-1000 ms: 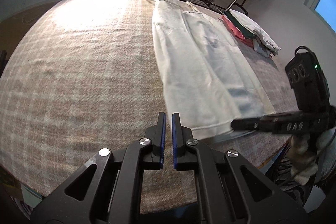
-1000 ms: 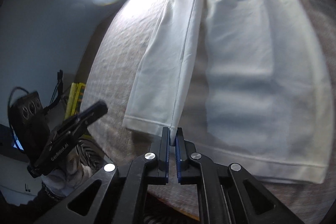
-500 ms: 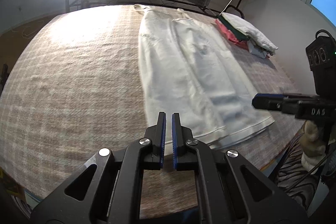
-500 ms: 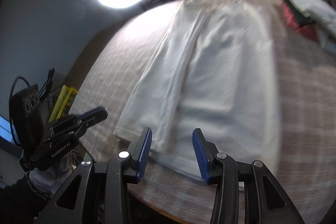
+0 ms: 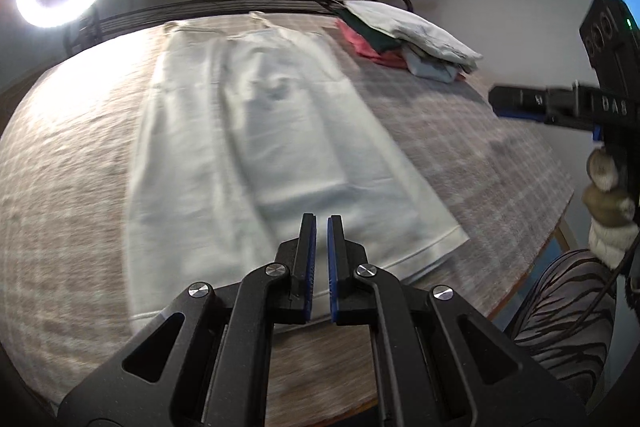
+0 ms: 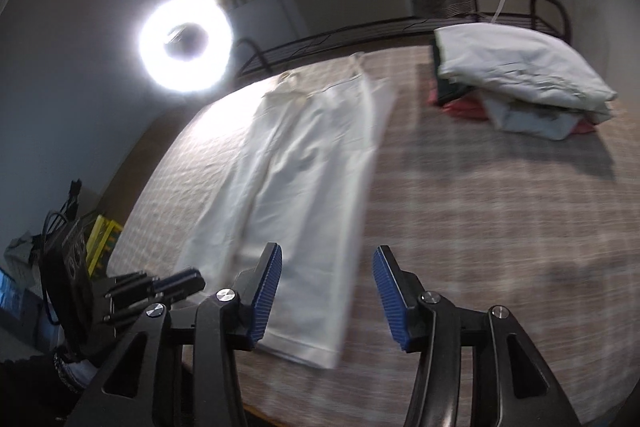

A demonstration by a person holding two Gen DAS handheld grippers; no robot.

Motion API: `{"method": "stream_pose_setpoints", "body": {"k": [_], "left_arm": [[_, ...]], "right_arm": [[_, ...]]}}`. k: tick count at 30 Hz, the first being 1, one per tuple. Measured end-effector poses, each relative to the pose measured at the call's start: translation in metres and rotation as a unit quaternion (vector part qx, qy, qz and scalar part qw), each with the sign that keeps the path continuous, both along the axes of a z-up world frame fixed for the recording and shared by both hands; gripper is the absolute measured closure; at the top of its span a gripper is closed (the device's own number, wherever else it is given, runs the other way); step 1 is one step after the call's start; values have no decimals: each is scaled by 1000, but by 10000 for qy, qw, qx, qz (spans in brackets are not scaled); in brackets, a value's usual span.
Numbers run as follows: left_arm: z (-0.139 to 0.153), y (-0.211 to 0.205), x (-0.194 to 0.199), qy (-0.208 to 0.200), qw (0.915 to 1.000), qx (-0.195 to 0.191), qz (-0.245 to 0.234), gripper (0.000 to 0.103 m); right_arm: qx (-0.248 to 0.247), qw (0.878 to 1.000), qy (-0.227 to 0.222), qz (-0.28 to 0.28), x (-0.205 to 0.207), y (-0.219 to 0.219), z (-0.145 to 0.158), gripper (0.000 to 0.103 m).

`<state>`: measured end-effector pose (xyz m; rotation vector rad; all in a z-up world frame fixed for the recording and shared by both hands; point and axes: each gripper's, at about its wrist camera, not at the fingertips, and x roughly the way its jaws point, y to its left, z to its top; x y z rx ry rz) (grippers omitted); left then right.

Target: Fold small clothes

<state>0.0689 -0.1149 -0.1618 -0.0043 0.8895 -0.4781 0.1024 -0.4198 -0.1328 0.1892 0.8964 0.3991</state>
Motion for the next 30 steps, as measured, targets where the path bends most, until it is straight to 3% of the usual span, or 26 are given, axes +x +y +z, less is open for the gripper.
{"method": "stream_pose_setpoints", "body": {"k": [11,13,15,17,24,28,30], "left_arm": [[-19,-75,-14,398,9965,25,-741,101],[-22,-86,-16,473,9951,23,-866,94],[-23,-97,-19,461,9945,52,-942,70],[-25,-103,-22,399,9942,106,-997,65],[-35,-121,-23,431,9921,345,-1129,65],[-40,-122,-19,282,9938,578,-912,67],[-39,-118,-14,285,9947,508,-850,99]], "right_arm": [[-74,9999,93,-109,41,-56,-6,50],[-40,9998,154,-93,52,-60,-9,50],[5,9998,202,-34,65,-63,-13,50],[43,9997,233,6,77,-63,-16,50],[278,9987,425,13,120,-62,-27,50],[375,9980,511,57,143,-53,-33,50],[411,9975,564,90,154,-45,-37,50]]}}
